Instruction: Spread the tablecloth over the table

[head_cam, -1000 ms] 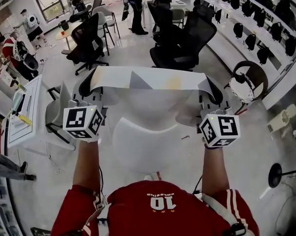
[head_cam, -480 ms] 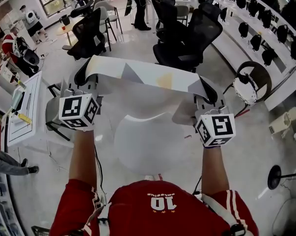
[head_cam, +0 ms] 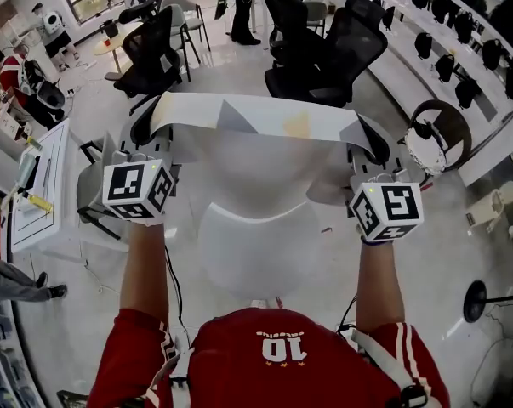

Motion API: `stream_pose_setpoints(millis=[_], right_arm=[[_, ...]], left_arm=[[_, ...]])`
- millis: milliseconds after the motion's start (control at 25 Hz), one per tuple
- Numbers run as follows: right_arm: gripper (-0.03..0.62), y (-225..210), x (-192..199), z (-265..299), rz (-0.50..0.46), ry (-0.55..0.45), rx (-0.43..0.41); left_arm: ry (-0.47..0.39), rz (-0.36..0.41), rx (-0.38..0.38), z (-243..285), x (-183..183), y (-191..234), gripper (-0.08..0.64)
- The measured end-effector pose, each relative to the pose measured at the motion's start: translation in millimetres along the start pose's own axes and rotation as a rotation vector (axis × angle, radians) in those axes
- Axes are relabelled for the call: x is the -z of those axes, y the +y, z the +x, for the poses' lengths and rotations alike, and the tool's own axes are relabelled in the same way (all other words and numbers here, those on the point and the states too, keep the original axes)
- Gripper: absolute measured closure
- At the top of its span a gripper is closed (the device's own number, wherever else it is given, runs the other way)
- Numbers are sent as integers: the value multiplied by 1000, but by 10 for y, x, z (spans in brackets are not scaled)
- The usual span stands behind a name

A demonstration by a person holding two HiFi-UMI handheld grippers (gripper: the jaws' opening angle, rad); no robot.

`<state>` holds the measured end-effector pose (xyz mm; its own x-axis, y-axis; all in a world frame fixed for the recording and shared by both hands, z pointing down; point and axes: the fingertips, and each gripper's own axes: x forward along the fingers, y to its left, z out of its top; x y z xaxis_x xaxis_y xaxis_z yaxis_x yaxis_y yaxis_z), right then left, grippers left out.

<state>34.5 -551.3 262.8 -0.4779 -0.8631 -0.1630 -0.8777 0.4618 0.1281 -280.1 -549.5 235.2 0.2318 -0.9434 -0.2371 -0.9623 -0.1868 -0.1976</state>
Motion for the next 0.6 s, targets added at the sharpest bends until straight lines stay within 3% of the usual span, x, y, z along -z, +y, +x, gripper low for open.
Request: stream_pose_setpoints(millis=[240,600], right_arm=[[577,-125,81,416,-16,21,13],[577,-452,241,909,56,3,82]], left_arm=[[8,-17,-10,350,200,152,548],[-15,21,9,910,230,211,548]])
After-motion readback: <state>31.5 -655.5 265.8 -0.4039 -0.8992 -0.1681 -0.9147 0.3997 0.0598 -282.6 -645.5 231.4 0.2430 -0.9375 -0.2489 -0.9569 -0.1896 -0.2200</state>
